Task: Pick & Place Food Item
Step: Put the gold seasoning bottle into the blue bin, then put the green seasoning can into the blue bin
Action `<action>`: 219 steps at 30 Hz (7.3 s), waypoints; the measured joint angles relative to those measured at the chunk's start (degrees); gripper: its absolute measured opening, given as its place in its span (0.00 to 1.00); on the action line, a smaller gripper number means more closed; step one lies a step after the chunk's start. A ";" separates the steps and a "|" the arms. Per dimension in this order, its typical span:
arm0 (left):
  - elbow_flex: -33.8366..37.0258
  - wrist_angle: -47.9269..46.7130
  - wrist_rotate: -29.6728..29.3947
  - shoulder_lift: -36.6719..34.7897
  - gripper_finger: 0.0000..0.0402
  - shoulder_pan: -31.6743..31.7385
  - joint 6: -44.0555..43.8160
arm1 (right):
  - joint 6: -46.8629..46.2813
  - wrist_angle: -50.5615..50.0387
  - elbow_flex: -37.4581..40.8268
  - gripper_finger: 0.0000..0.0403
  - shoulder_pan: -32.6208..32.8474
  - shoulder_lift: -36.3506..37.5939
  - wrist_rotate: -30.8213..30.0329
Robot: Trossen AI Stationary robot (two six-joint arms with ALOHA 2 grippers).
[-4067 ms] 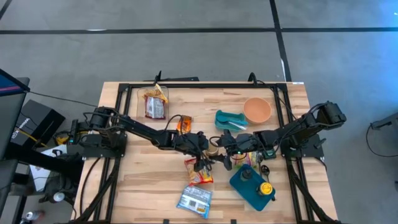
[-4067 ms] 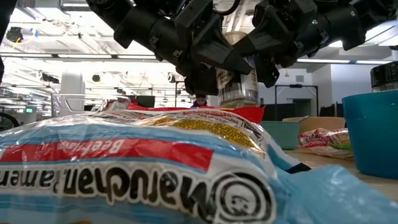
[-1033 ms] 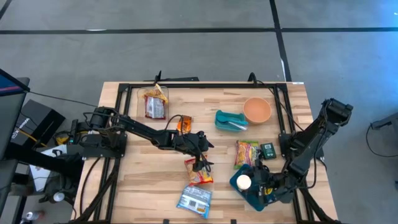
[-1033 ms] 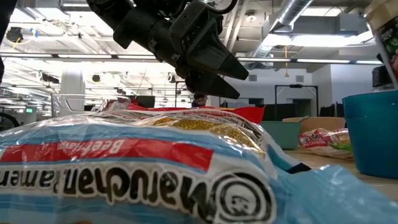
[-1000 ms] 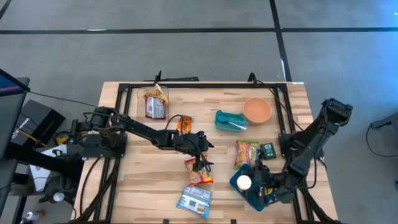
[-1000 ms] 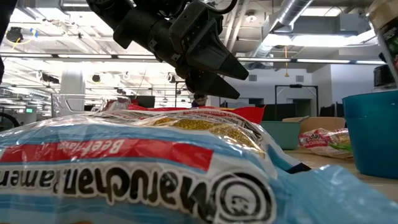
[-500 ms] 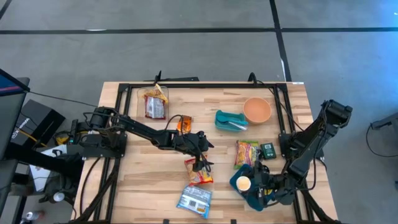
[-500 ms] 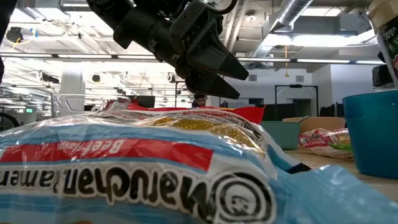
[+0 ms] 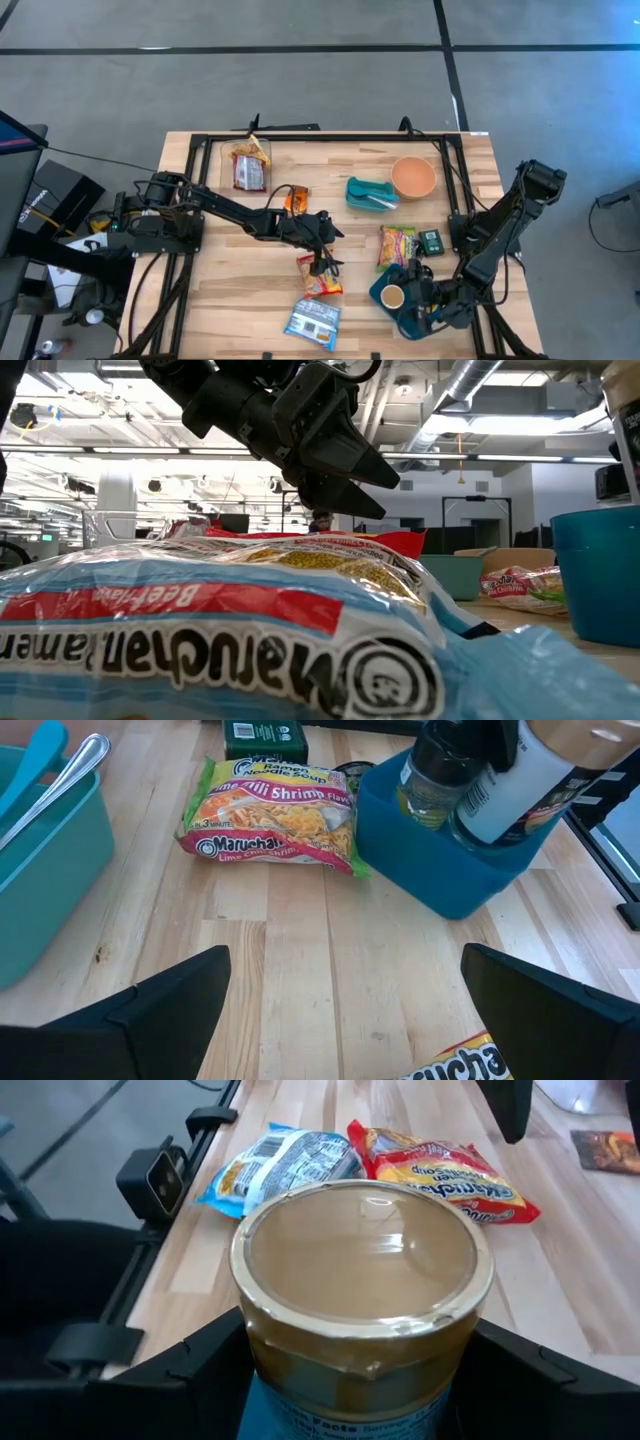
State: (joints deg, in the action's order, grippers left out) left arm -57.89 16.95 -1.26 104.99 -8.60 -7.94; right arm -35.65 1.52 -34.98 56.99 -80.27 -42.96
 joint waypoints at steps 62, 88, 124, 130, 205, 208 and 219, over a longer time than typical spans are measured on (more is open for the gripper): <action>0.00 0.00 -0.01 0.00 0.97 -0.01 0.00 | -9.68 -11.81 -2.43 0.69 4.55 0.09 -0.10; 0.01 0.00 -0.01 0.00 0.97 -0.02 0.00 | -11.52 -9.16 -2.58 0.69 4.52 -2.40 -0.17; 0.02 0.00 0.00 0.00 0.97 -0.02 0.00 | -13.89 -8.63 -2.45 0.75 4.50 -2.49 1.31; 0.02 0.00 -0.01 0.00 0.97 -0.01 0.00 | -13.91 -8.36 -2.40 0.75 4.48 -2.49 1.34; 0.02 0.02 0.00 0.00 0.97 -0.02 0.00 | -20.18 -19.66 -2.36 0.98 4.01 14.91 -16.45; 0.02 0.02 -0.01 0.00 0.97 0.00 -0.01 | -20.33 -21.48 -2.36 0.98 2.76 16.92 -18.26; 0.02 0.04 0.00 0.00 0.97 0.00 0.00 | -16.13 -22.21 -2.40 0.98 -6.05 22.20 -18.82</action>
State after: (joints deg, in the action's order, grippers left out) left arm -57.87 16.99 -1.26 104.99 -8.60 -7.94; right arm -51.78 -20.69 -37.39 50.94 -58.07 -61.78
